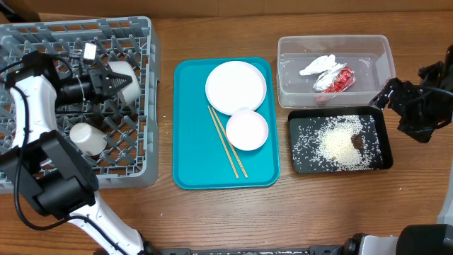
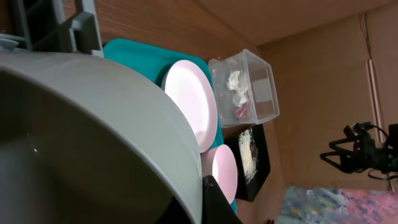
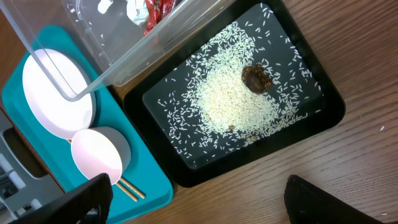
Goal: Sort waste into correct bins and load items into the dishwasher
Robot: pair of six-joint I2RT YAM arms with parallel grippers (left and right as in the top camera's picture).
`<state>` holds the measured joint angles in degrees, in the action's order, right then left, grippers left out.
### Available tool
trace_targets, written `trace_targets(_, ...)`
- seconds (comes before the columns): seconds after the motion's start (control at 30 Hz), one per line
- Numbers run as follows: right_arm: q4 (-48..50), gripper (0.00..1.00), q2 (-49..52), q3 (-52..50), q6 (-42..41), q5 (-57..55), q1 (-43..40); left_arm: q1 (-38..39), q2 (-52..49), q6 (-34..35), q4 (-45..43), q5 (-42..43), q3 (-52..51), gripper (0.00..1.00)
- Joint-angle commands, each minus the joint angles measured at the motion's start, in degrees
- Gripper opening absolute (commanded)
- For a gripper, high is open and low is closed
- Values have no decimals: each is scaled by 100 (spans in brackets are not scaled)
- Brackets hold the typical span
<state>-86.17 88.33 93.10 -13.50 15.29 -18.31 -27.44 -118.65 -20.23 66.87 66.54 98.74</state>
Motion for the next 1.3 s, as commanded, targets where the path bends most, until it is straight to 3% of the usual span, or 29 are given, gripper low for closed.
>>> trace_targets(0.0, -4, 90, -160, 76, 4, 66, -9, -208, -267, -177, 229, -76, 39, 4)
trace_targets(0.2, -4, 90, -160, 76, 4, 66, -9, -387, -264, -404, 538, -409, 39, 4)
trace_targets(0.43, -20, 90, -160, 76, 2, 68, -9, -470, -267, -402, 929, -1655, 39, 6)
trace_targets(0.53, -37, 90, -160, 76, 2, 68, -9, -487, -264, -400, 1067, -2024, 42, 16)
trace_targets(0.7, -76, 90, -160, 76, 4, 66, -9, -496, -262, -398, 1311, -2218, 44, 43)
trace_targets(1.07, -76, 90, -160, 76, 4, 68, -9, -562, 243, -398, 1429, -2039, 50, 60)
trace_targets(1.27, -70, 90, -160, 76, 4, 66, -9, -553, 907, 299, 1580, -2621, 50, 82)
